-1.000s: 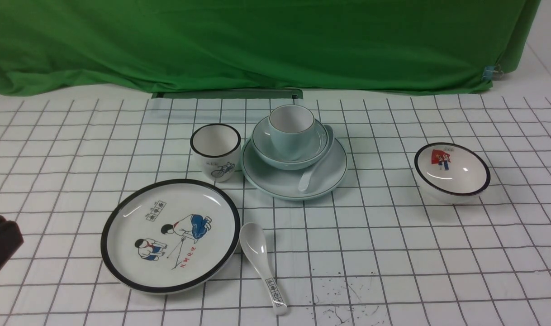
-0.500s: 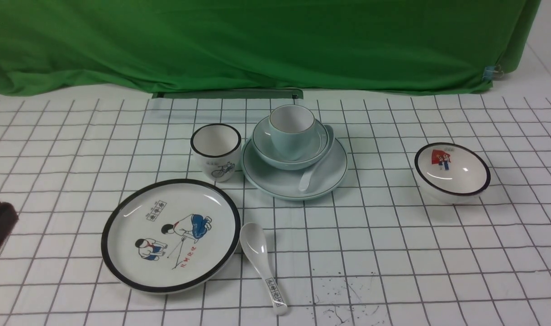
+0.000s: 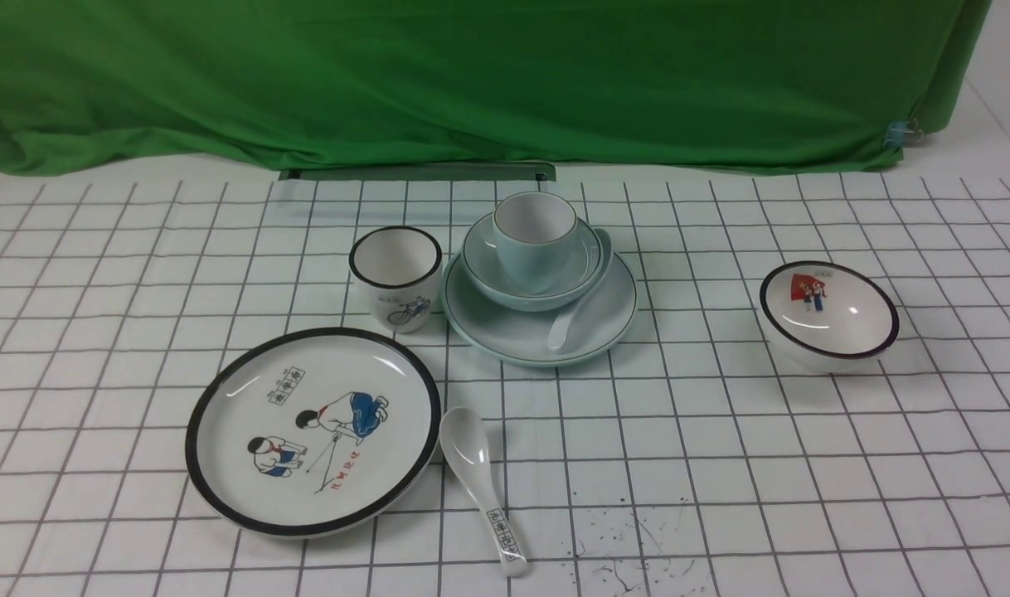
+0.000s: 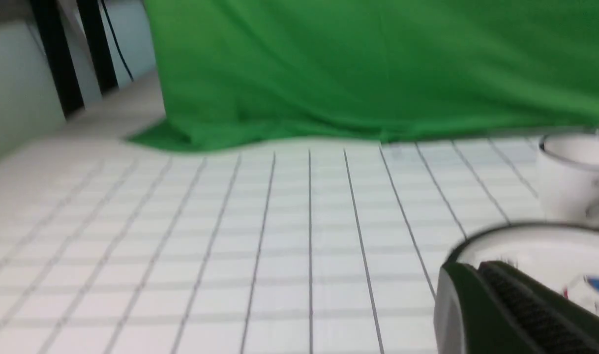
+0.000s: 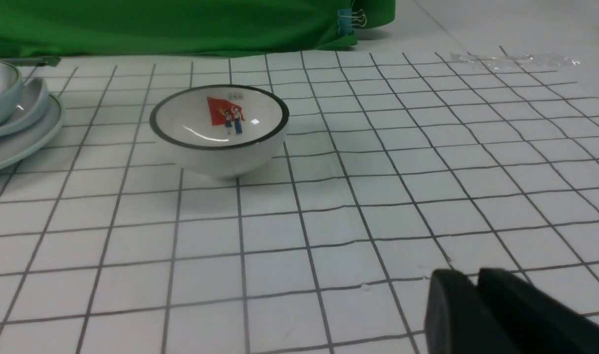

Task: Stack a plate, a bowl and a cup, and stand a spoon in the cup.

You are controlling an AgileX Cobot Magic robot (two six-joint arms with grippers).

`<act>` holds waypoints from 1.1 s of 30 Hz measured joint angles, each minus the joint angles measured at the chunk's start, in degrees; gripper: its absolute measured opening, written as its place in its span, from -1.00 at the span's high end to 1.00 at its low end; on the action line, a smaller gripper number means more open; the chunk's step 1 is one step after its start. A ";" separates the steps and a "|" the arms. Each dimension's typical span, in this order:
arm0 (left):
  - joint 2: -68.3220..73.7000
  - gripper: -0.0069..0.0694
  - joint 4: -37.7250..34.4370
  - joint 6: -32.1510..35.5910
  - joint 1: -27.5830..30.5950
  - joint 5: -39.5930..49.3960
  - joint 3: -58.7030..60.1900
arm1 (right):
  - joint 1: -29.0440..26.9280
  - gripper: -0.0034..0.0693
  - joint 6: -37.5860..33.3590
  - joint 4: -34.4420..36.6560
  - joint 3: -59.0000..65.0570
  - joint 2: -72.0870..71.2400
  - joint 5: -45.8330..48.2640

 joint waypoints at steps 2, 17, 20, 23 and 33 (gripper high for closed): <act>0.00 0.89 -0.57 -0.07 0.00 1.77 0.00 | 0.00 0.58 0.00 0.00 0.00 0.00 0.00; 0.00 0.89 -0.84 -0.82 0.07 4.84 0.04 | -0.10 0.47 0.00 0.00 0.00 0.00 0.00; 0.00 0.89 -0.72 -0.82 0.09 4.84 0.04 | -0.10 0.46 0.00 0.00 0.00 0.00 0.00; 0.00 0.89 -0.72 -0.82 0.15 4.84 0.04 | -0.10 0.45 0.00 0.00 0.00 0.00 0.00; 0.00 0.89 -0.72 -0.82 0.15 4.79 0.04 | -0.10 0.40 0.01 0.00 0.00 0.00 0.00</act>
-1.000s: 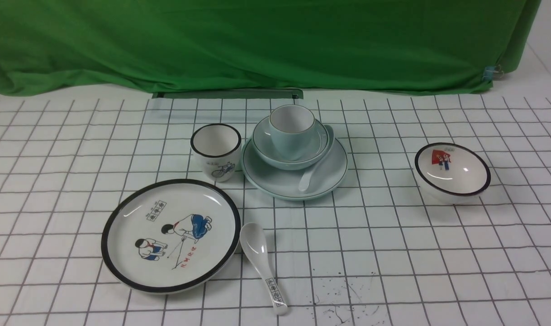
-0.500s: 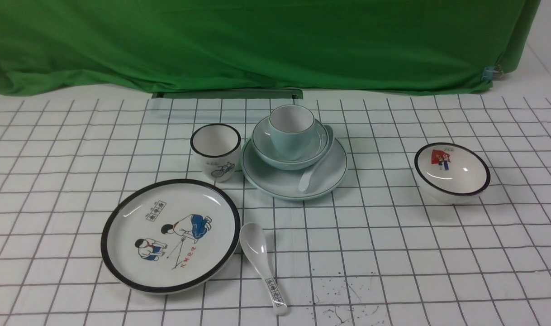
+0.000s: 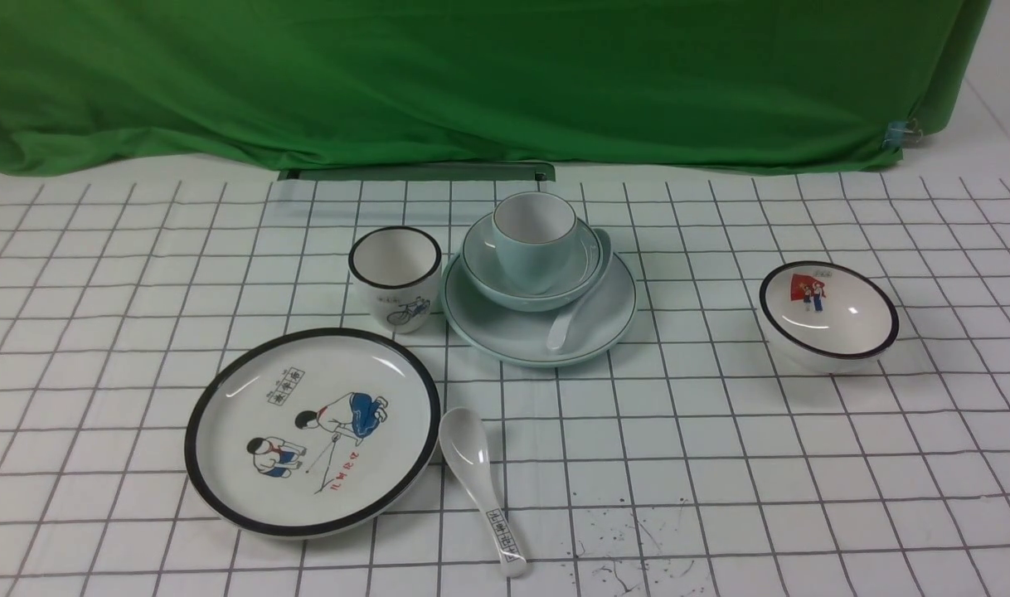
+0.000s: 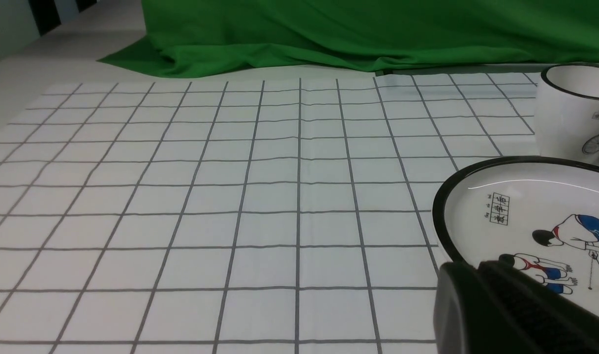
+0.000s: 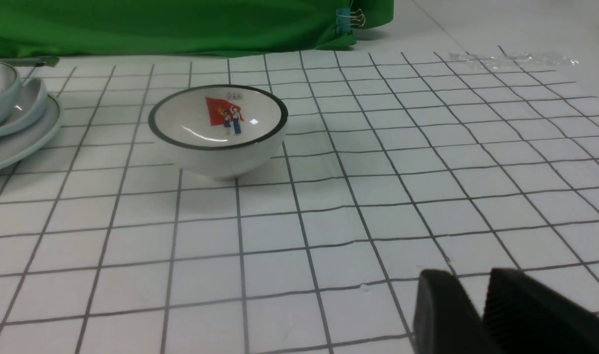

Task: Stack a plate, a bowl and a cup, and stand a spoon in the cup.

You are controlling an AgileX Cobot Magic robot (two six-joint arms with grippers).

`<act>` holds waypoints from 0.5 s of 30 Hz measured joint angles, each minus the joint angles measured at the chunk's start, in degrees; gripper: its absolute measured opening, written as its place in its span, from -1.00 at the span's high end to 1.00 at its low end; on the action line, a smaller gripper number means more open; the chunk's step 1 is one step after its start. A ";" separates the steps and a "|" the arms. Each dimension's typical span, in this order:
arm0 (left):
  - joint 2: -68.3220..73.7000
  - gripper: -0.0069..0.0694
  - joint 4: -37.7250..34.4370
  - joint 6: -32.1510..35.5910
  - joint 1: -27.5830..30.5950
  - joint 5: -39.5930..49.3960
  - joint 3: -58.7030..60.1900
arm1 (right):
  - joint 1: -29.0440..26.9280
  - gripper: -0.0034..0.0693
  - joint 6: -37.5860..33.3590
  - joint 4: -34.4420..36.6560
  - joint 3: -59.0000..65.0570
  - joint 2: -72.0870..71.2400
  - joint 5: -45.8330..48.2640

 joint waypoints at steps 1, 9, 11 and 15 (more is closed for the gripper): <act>0.00 0.89 0.00 0.00 0.00 0.00 0.00 | 0.00 0.39 0.00 0.00 0.00 0.00 0.00; 0.00 0.89 0.00 0.00 0.00 0.00 0.00 | 0.00 0.37 0.00 0.00 0.00 0.00 0.00; 0.00 0.89 0.00 0.00 0.00 0.00 0.00 | 0.00 0.37 0.00 0.00 0.00 0.00 0.00; 0.00 0.89 0.00 0.00 0.00 0.00 0.00 | 0.00 0.35 0.00 0.00 0.00 0.00 0.00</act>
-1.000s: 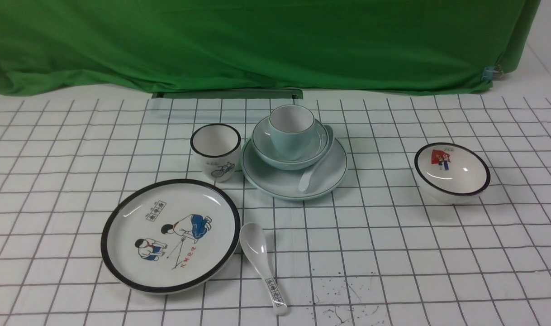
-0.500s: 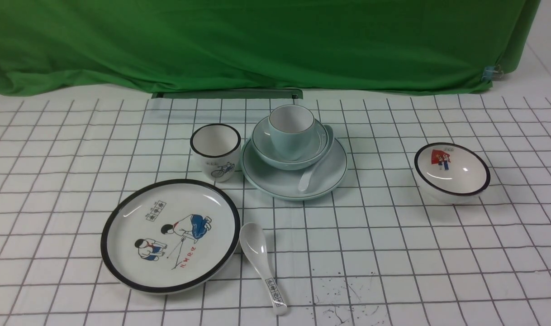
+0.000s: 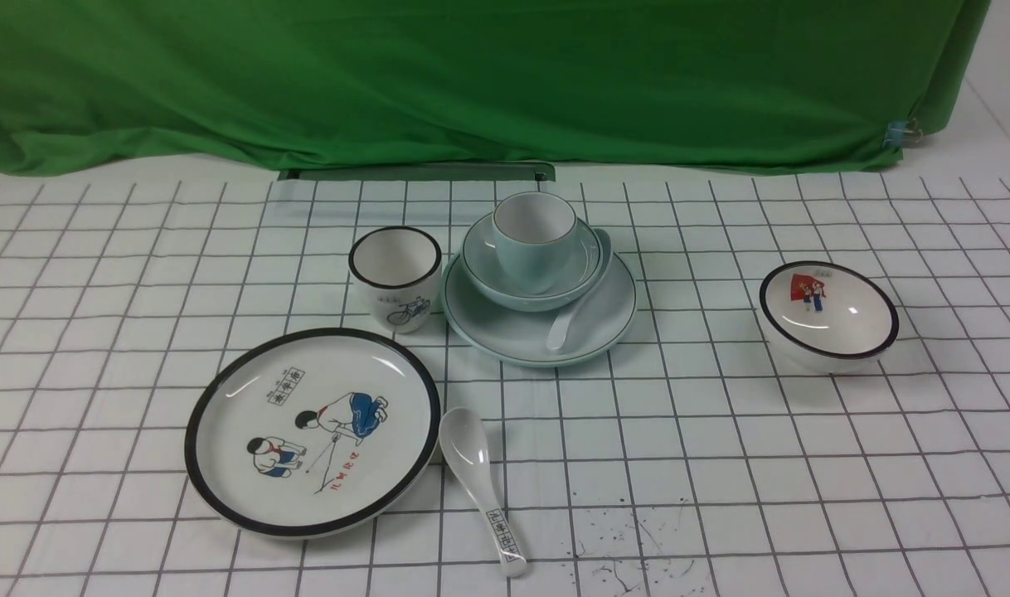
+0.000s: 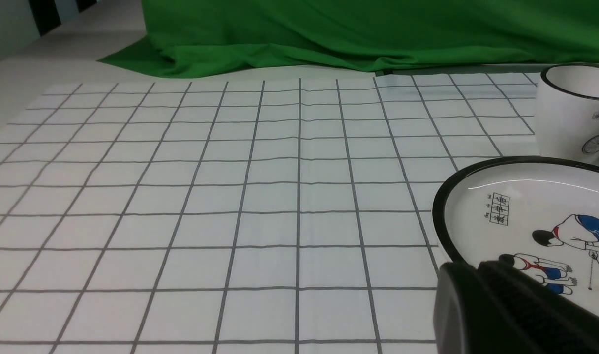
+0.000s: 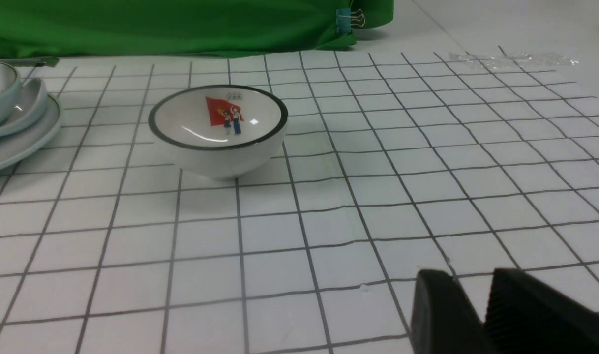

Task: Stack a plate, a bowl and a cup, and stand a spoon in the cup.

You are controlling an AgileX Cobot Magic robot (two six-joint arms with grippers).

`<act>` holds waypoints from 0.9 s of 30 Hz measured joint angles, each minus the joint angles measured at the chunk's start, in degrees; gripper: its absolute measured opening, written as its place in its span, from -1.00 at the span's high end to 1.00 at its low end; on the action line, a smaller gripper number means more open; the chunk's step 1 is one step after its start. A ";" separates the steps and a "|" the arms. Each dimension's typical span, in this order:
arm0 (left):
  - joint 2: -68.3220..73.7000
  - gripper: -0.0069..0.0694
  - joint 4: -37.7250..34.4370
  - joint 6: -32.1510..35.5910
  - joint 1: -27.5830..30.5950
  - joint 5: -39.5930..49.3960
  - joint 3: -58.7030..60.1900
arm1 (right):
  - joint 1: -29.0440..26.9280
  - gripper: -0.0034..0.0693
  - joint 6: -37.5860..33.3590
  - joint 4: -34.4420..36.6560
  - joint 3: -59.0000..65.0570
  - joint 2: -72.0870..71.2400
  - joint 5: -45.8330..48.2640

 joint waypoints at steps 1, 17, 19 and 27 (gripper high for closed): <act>0.00 0.89 0.00 0.00 0.00 0.00 0.00 | 0.00 0.35 0.00 0.00 0.00 0.00 0.00; 0.00 0.89 0.00 0.00 0.00 0.00 0.00 | 0.00 0.26 0.05 0.00 0.00 0.00 0.00; 0.00 0.89 0.00 0.00 0.00 0.00 0.00 | 0.00 0.25 0.05 0.00 0.00 0.00 0.00; 0.00 0.89 0.00 0.00 0.04 0.00 0.00 | 0.00 0.25 0.05 0.00 0.00 0.00 0.00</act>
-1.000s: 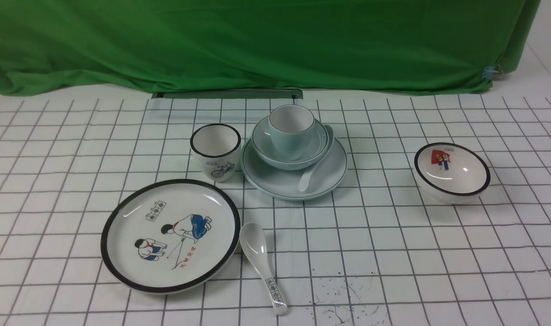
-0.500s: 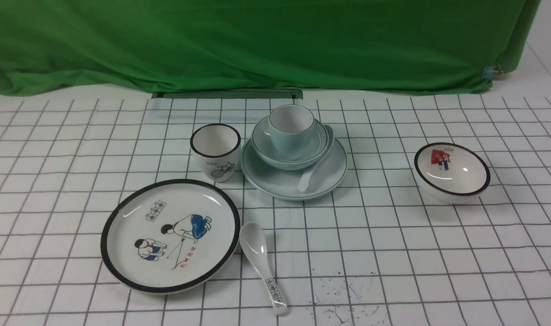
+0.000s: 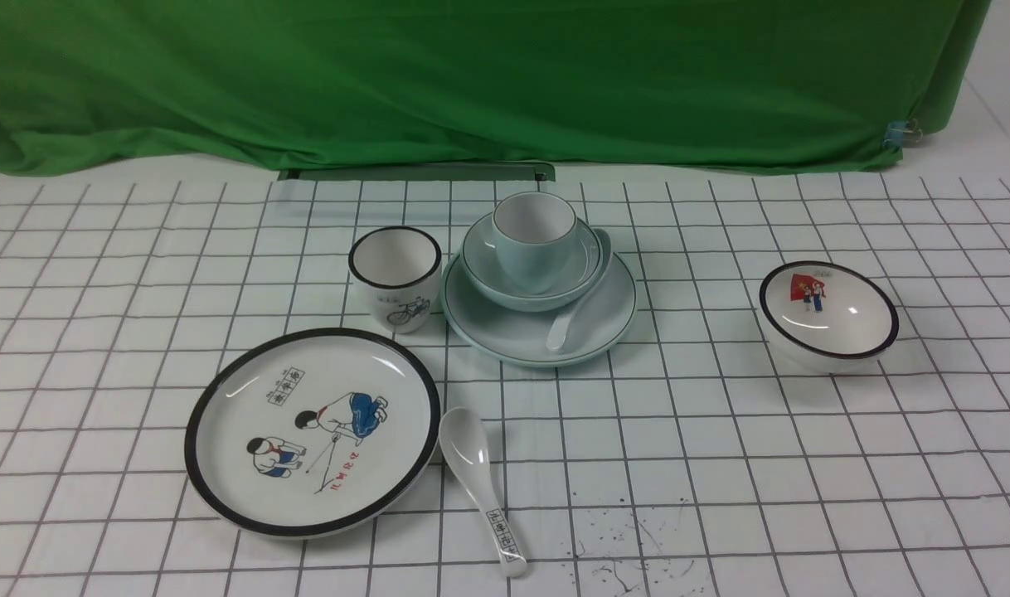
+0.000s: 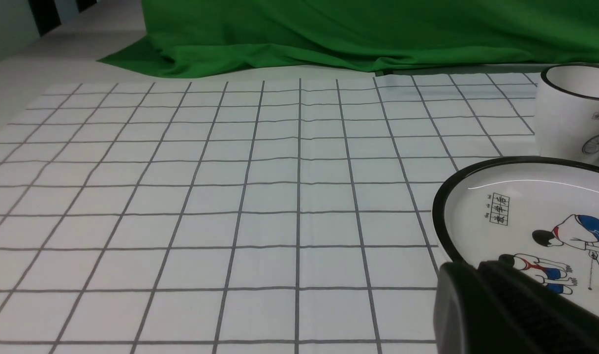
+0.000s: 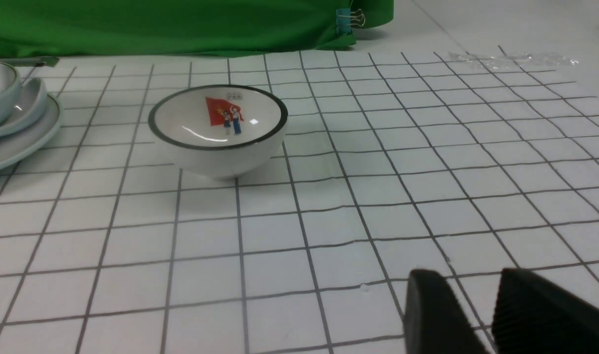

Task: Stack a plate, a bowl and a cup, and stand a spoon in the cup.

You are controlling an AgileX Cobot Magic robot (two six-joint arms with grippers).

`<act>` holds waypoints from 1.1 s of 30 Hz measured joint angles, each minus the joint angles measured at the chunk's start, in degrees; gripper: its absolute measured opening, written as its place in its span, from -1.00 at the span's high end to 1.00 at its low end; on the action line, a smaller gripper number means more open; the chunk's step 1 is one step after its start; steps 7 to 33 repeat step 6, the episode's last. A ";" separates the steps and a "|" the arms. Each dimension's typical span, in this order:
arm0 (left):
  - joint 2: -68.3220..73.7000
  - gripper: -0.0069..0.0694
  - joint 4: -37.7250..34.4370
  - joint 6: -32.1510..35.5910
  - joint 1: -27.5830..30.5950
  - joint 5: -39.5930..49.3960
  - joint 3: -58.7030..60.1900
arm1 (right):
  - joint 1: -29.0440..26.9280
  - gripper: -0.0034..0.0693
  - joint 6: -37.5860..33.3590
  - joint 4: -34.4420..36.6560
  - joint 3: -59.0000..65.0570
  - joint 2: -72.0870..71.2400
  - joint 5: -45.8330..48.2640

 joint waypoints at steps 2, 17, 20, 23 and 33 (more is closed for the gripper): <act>0.00 0.89 0.00 0.00 0.00 0.00 0.00 | 0.00 0.25 0.00 0.00 0.00 0.00 0.00; 0.00 0.89 0.00 0.00 0.00 0.00 0.00 | 0.00 0.24 0.00 0.00 0.00 0.00 0.00; 0.00 0.89 0.00 0.00 0.00 0.00 0.00 | 0.00 0.24 0.00 0.00 0.00 0.00 0.00; 0.00 0.89 0.00 0.00 0.00 0.00 0.00 | 0.00 0.24 0.00 0.00 0.00 0.00 0.00; 0.00 0.89 0.00 0.00 0.00 0.00 0.00 | 0.00 0.24 0.00 0.00 0.00 0.00 0.00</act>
